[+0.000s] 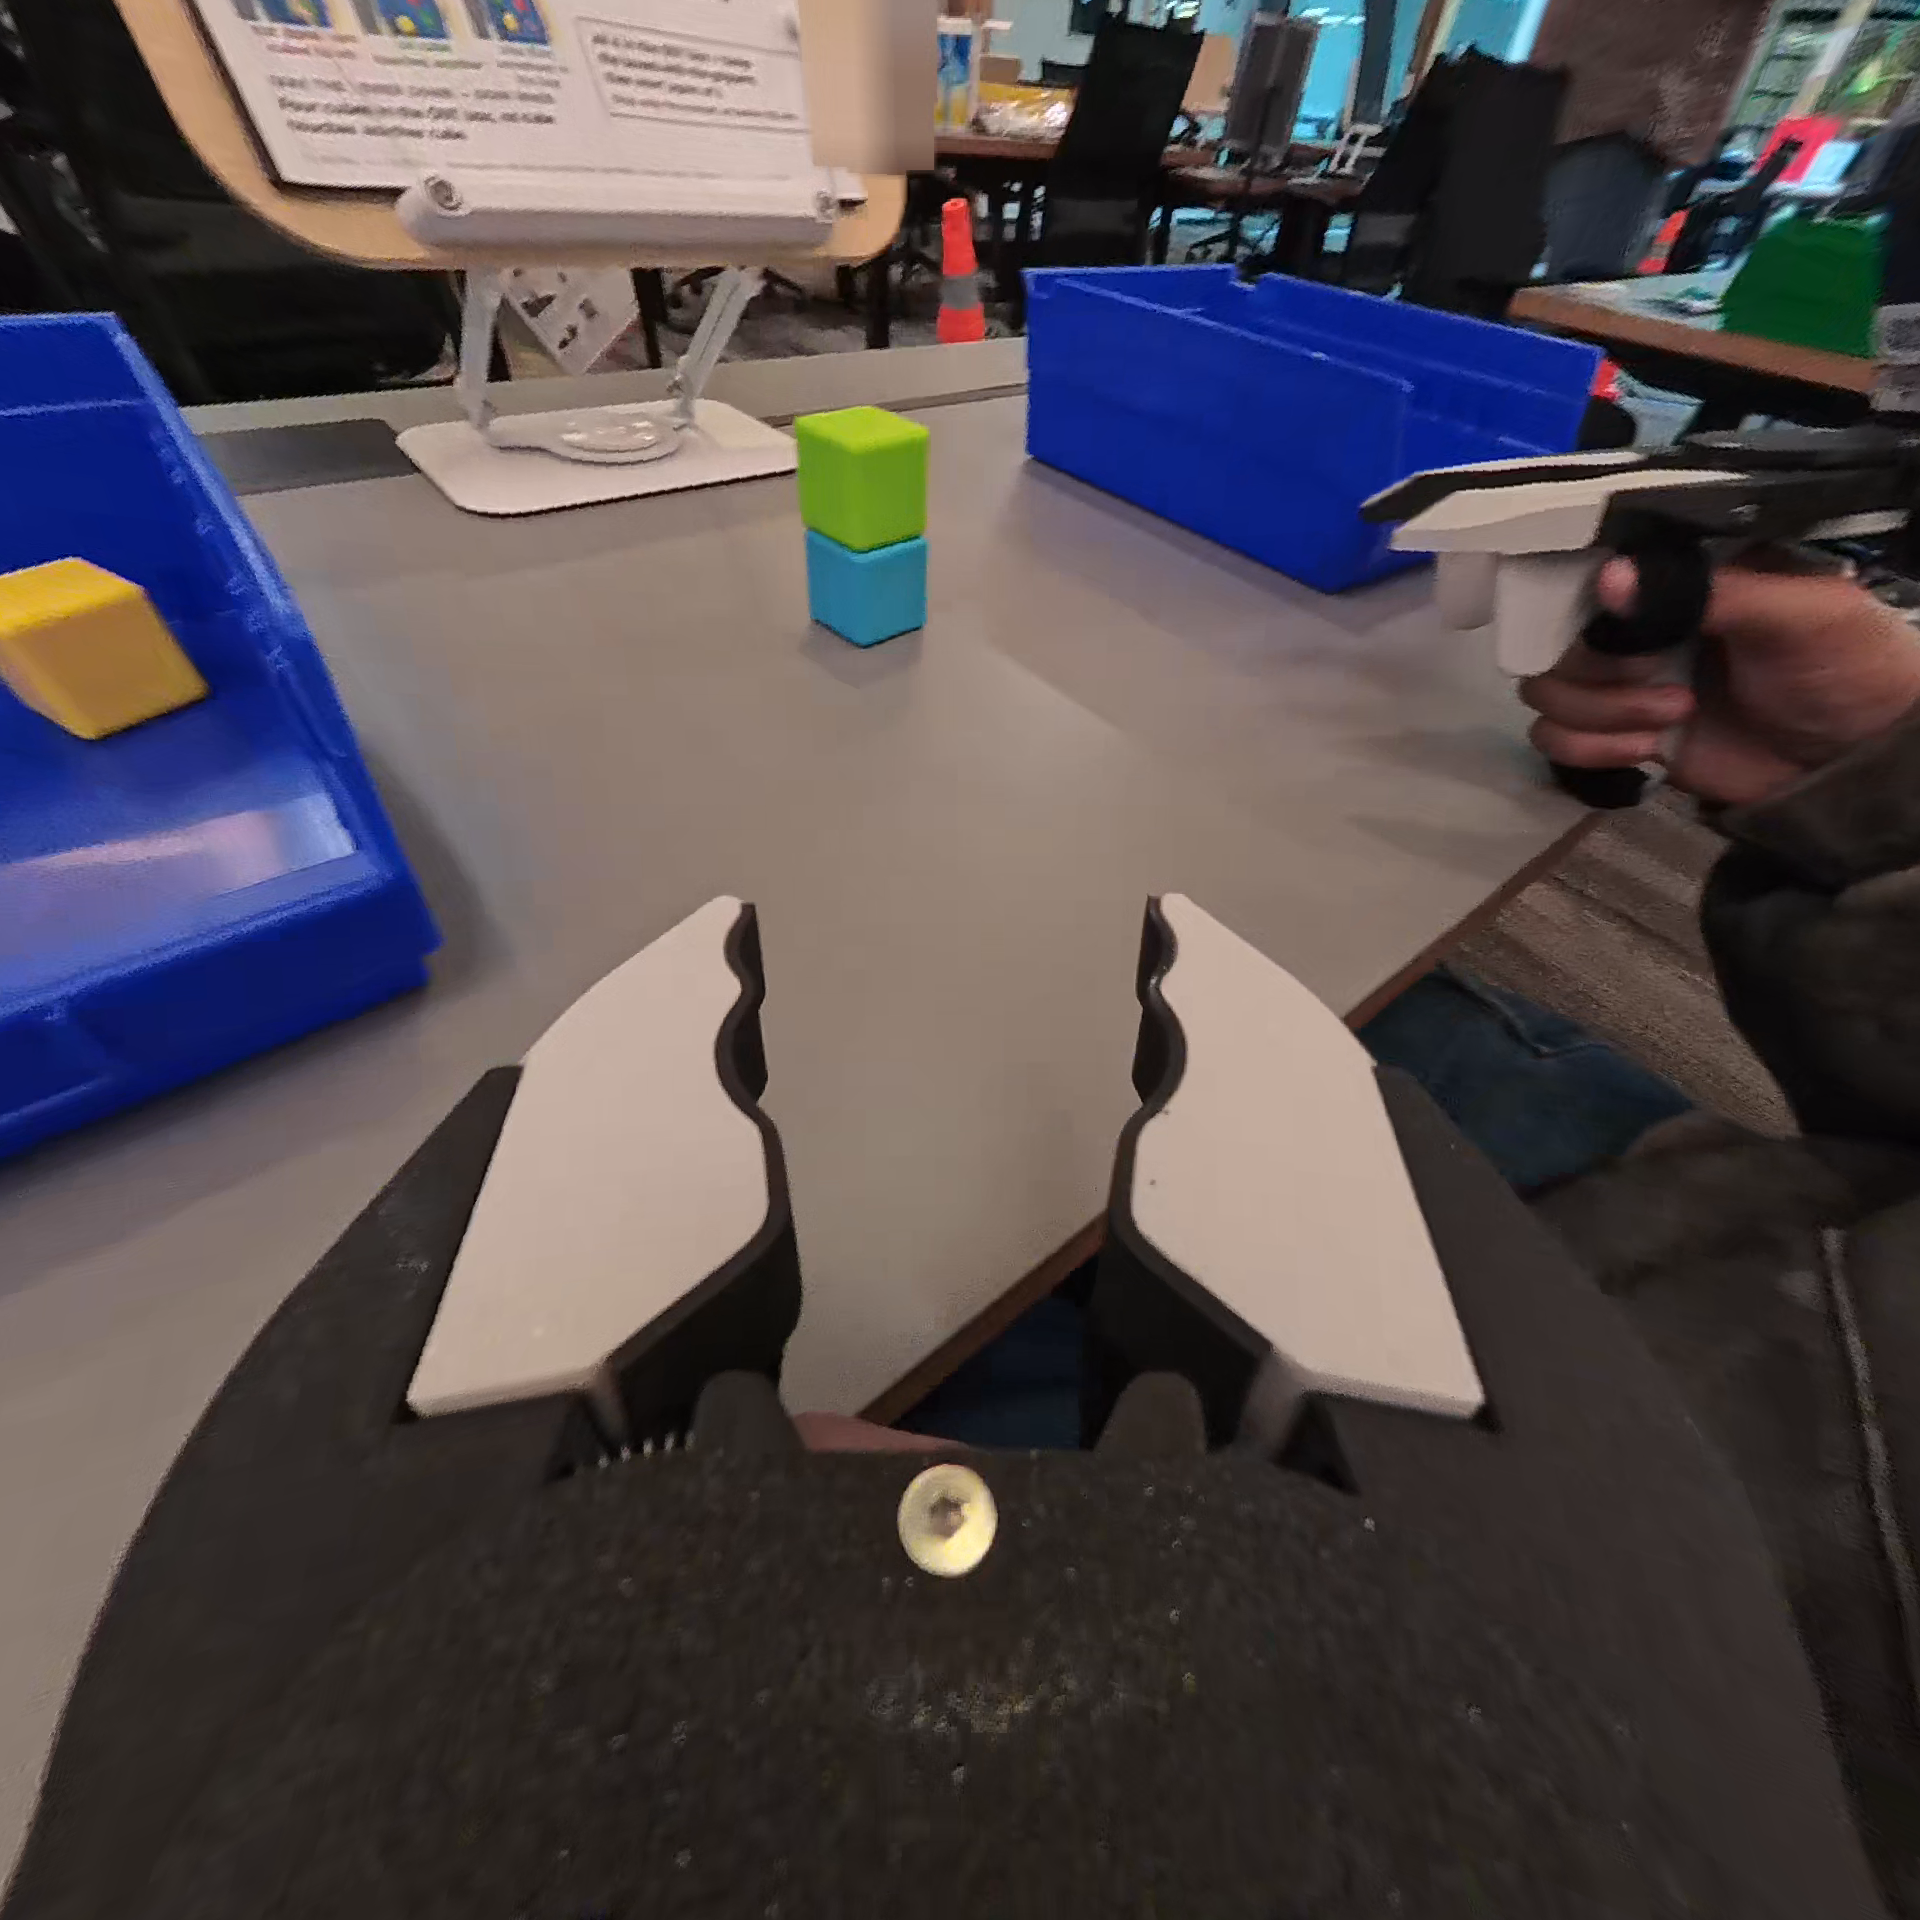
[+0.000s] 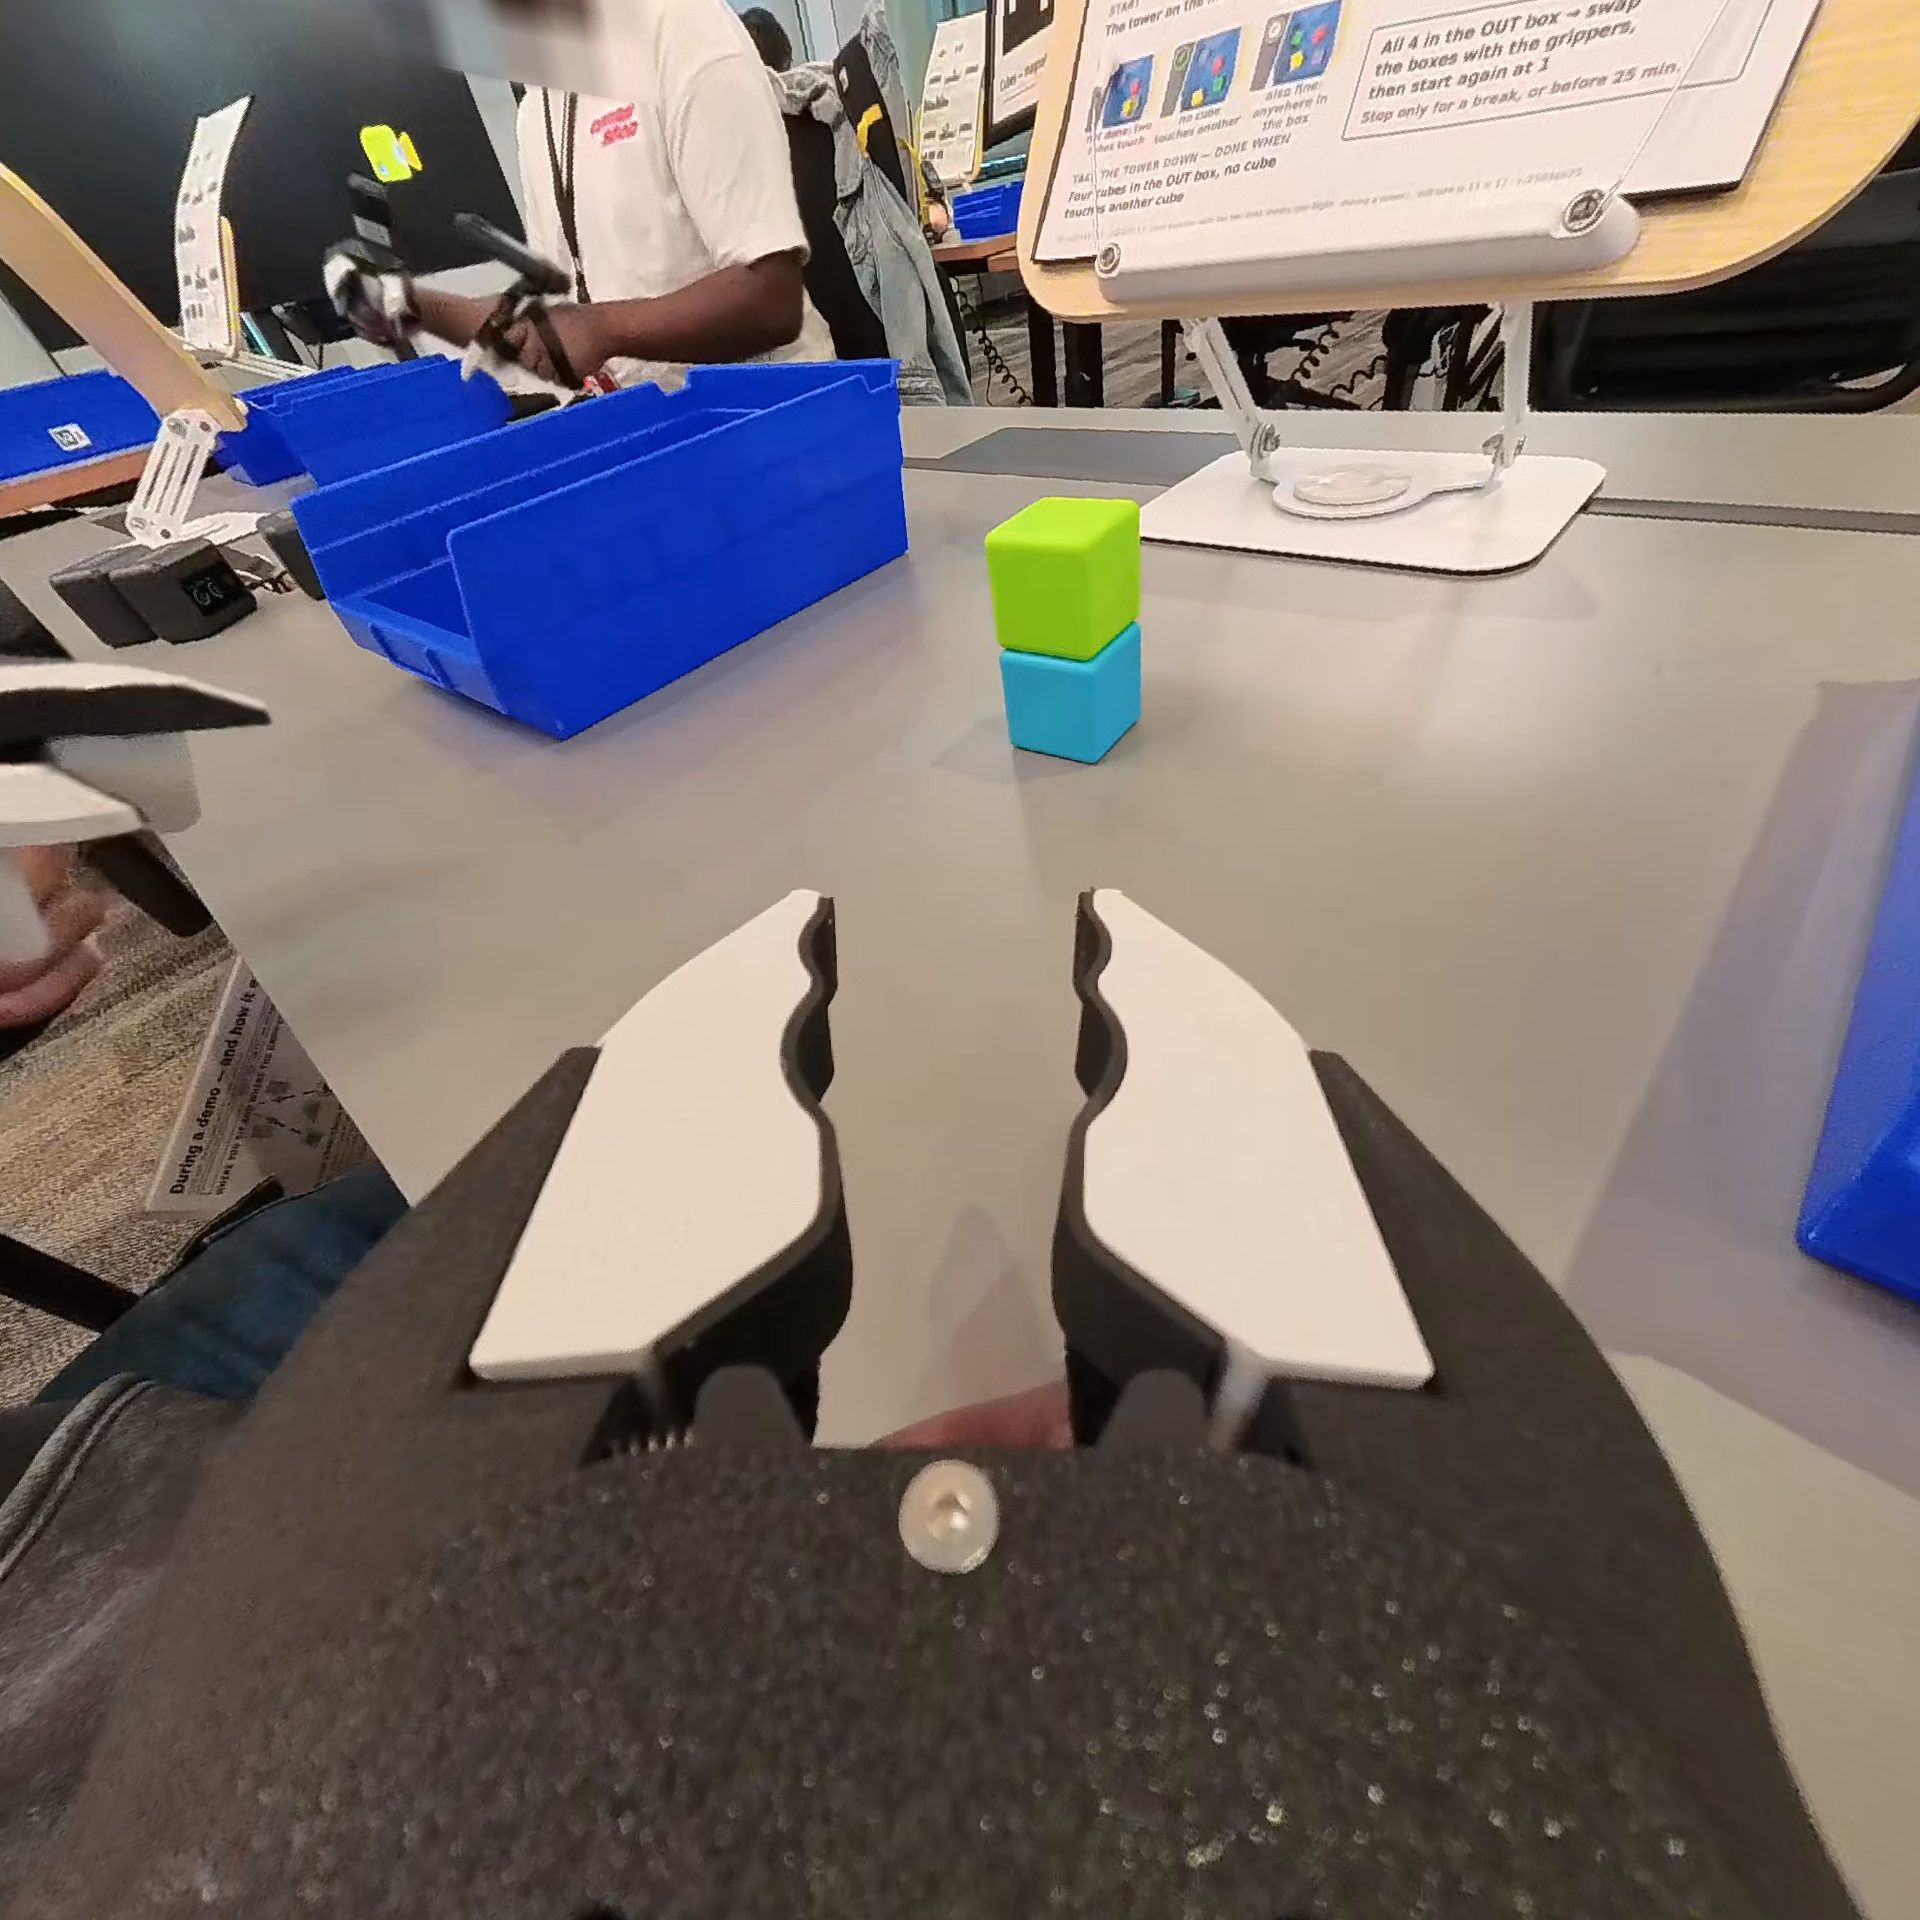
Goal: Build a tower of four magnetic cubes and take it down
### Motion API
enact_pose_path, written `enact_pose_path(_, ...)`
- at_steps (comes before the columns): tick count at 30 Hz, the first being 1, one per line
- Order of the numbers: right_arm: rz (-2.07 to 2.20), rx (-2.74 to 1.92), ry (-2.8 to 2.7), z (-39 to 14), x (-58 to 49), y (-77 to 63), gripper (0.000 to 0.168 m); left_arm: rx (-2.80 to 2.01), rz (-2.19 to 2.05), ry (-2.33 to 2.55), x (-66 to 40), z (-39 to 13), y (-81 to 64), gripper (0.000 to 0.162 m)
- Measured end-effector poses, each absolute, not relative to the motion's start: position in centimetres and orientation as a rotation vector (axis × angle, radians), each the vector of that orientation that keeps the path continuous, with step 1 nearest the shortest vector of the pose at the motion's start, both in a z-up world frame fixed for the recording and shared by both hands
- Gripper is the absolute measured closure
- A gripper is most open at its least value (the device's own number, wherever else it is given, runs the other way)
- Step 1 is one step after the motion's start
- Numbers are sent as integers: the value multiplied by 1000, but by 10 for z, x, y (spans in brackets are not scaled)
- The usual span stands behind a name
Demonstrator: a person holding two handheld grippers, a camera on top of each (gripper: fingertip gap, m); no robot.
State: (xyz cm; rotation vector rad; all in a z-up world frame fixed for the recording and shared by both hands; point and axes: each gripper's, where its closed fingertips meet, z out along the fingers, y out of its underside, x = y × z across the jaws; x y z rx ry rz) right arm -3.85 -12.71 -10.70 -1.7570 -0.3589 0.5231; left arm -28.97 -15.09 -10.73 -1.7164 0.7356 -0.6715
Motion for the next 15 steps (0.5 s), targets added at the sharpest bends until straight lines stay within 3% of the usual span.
enact_pose_path(8,514,-1759,-367,-107,-40,-127,124,-1764,-692,780,-307,-27,-49,88)
enact_pose_path(15,516,-1772,-374,-109,-41,-126,125,-1971,-381,1184,-338,-32,83,92)
